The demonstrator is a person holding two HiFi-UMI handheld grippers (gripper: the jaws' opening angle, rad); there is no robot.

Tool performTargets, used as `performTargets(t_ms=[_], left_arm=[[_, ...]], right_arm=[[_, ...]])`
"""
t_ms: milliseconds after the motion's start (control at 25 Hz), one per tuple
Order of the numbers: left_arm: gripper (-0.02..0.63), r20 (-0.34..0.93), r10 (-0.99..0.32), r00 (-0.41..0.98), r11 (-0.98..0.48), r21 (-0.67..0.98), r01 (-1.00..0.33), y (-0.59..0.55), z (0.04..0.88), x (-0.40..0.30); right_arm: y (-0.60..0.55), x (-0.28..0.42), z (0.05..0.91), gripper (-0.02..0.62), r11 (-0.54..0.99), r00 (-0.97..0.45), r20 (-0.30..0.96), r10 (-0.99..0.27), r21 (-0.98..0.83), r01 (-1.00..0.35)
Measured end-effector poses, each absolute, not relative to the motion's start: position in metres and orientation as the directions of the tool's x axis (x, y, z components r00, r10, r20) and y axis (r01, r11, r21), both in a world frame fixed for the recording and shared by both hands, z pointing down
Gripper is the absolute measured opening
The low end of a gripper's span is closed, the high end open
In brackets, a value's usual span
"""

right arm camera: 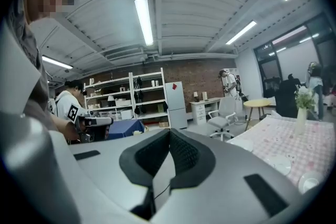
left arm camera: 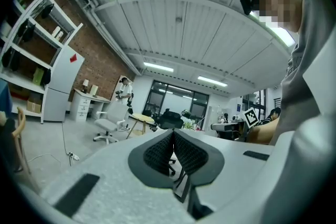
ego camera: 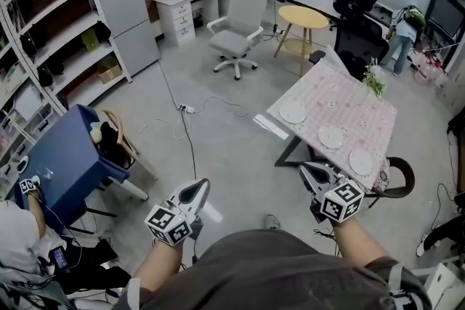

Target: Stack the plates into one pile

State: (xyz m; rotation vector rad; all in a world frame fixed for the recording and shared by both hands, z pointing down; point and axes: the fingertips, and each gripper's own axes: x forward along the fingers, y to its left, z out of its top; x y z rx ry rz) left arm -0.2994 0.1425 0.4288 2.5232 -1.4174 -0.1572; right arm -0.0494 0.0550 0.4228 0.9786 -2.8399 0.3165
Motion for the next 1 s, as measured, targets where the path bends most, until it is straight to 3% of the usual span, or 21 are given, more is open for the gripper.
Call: performTargets(t_ms=[440,800,1000], left_arm=[[0.005,0.055,-0.867,0.495,-0.472,0.228,-0.852,-0.018,0.427,-0.294],[0.005,0.134,-0.883,0.451,-0.413,0.238,-0.879,-0.159,0.443,-0.238],[0.005,0.167,-0.850,0.500,-0.460,0.231,-0.858,-0.202,0.455,-0.221]], right_arm=[[-0.107,-0.050,0.453,-0.008,0.804,-0.826,0.179,-0.534,-0.192,-0.562],[-0.249,-0.023,0.487,-0.008,0.839,-0.872,0.227,-0.434,-0.250,-0.483],[-0.292,-0.026,0.519,-0.008,0.811,-0.861,0.267,-0.432,-0.303,-0.501]])
